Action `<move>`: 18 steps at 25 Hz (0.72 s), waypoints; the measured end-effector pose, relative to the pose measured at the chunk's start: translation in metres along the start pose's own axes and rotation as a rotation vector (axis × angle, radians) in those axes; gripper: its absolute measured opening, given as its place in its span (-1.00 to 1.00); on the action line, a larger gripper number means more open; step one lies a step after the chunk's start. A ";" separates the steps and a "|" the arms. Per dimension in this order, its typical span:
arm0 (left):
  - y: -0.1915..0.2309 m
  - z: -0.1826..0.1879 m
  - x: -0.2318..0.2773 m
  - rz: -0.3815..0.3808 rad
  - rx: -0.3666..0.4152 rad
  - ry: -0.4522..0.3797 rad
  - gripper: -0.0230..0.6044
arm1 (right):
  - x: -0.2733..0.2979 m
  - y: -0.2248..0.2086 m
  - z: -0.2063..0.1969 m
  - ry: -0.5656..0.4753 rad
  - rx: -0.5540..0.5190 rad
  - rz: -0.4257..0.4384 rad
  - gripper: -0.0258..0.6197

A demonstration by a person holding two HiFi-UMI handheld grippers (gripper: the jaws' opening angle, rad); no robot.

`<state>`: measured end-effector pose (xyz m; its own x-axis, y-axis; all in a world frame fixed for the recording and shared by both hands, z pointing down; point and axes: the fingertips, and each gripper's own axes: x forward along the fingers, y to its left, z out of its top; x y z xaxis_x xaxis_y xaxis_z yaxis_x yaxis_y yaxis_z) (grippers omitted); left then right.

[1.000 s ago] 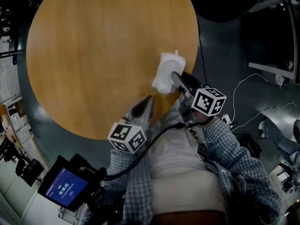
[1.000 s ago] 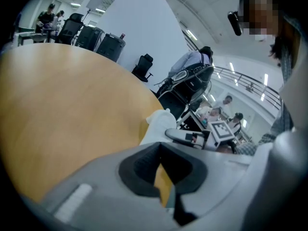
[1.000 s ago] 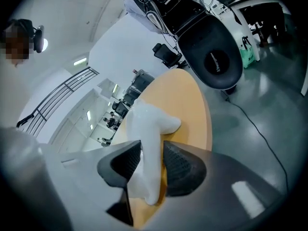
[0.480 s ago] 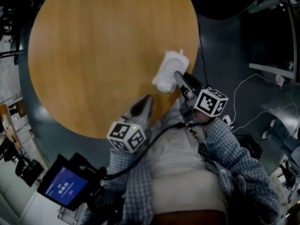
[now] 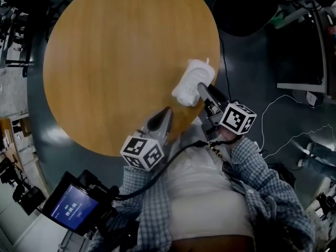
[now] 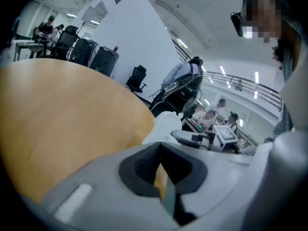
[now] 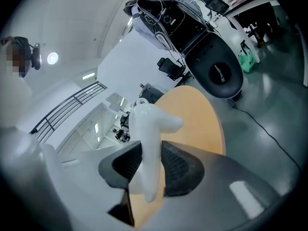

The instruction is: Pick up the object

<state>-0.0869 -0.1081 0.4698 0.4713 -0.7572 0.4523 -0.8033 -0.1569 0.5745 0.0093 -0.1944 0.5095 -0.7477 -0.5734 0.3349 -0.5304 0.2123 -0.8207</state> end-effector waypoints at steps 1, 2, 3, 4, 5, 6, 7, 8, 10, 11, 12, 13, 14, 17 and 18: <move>-0.001 0.001 0.000 -0.002 0.007 -0.009 -0.92 | -0.001 0.003 0.002 -0.005 -0.006 0.011 -0.53; -0.006 0.002 -0.002 -0.005 0.017 -0.019 -0.92 | -0.006 0.009 0.004 -0.010 -0.013 0.024 -0.53; -0.013 0.004 -0.007 -0.009 0.030 -0.030 -0.92 | -0.013 0.016 0.006 -0.019 -0.018 0.038 -0.53; -0.020 0.007 -0.011 -0.013 0.045 -0.044 -0.92 | -0.020 0.025 0.009 -0.032 -0.022 0.051 -0.53; -0.025 0.011 -0.015 -0.017 0.058 -0.058 -0.92 | -0.026 0.033 0.013 -0.046 -0.026 0.064 -0.53; -0.029 0.015 -0.018 -0.021 0.070 -0.071 -0.92 | -0.029 0.040 0.017 -0.059 -0.029 0.077 -0.53; -0.032 0.019 -0.020 -0.025 0.082 -0.084 -0.92 | -0.032 0.046 0.020 -0.069 -0.032 0.090 -0.53; -0.034 0.023 -0.021 -0.027 0.092 -0.094 -0.92 | -0.034 0.052 0.023 -0.079 -0.036 0.102 -0.53; -0.035 0.031 -0.025 -0.031 0.111 -0.114 -0.92 | -0.035 0.066 0.029 -0.096 -0.041 0.130 -0.53; -0.035 0.036 -0.027 -0.034 0.119 -0.123 -0.92 | -0.033 0.074 0.032 -0.104 -0.042 0.147 -0.53; -0.036 0.041 -0.029 -0.037 0.128 -0.131 -0.92 | -0.032 0.082 0.035 -0.112 -0.041 0.165 -0.53; -0.036 0.045 -0.031 -0.040 0.136 -0.140 -0.92 | -0.031 0.088 0.037 -0.119 -0.041 0.180 -0.53; -0.037 0.048 -0.031 -0.043 0.143 -0.147 -0.92 | -0.032 0.093 0.040 -0.126 -0.044 0.187 -0.53; -0.041 0.051 -0.030 -0.046 0.157 -0.165 -0.92 | -0.037 0.099 0.044 -0.140 -0.054 0.197 -0.53; -0.041 0.052 -0.029 -0.047 0.160 -0.170 -0.92 | -0.037 0.100 0.044 -0.145 -0.048 0.210 -0.53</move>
<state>-0.0863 -0.1127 0.3974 0.4522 -0.8405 0.2985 -0.8357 -0.2823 0.4710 0.0017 -0.1867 0.3941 -0.7801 -0.6196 0.0867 -0.3905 0.3739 -0.8413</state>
